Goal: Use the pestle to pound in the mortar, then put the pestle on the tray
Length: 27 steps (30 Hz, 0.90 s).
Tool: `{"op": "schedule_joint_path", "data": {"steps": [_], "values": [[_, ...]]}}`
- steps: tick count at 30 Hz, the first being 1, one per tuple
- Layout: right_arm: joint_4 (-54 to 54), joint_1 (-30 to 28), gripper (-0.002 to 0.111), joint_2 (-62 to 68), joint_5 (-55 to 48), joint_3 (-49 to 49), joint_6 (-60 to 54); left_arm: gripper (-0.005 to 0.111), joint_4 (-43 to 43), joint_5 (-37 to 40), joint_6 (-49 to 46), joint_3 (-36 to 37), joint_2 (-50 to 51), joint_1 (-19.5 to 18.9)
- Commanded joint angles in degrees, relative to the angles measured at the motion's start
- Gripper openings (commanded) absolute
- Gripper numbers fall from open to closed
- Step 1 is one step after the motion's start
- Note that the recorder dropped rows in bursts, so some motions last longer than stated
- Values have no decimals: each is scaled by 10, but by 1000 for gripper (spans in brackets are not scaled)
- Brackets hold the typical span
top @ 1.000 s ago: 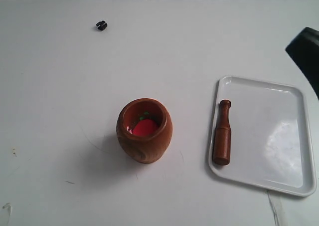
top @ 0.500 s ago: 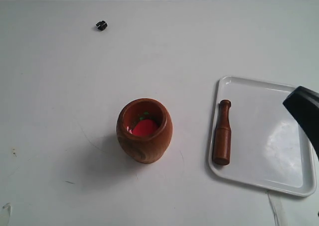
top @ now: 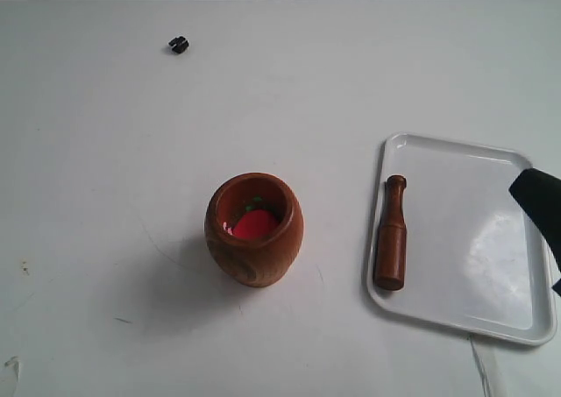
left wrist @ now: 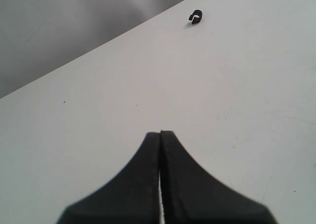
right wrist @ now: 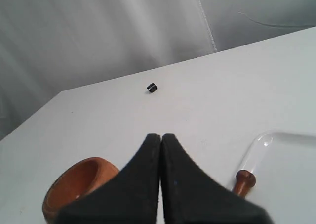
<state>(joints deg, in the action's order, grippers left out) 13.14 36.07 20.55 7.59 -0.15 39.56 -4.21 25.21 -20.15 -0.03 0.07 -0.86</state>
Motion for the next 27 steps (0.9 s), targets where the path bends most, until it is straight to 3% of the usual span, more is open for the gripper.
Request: {"op": "schedule_joint_path", "data": {"steps": [1,5,9,21,27], "values": [[106,-1,0,-2,-2,1,-29,0,4,-2,5,0,-1,4],[236,-1,0,-2,5,1,-29,0,4,-2,5,0,-1,4],[285,-1,0,-2,8,1,-32,0,4,-2,5,0,-1,4],[256,-1,0,-2,-146,1,-68,0,4,-2,5,0,-1,4],[233,-1,0,-2,-160,1,-79,0,4,-2,5,0,-1,4]]}}
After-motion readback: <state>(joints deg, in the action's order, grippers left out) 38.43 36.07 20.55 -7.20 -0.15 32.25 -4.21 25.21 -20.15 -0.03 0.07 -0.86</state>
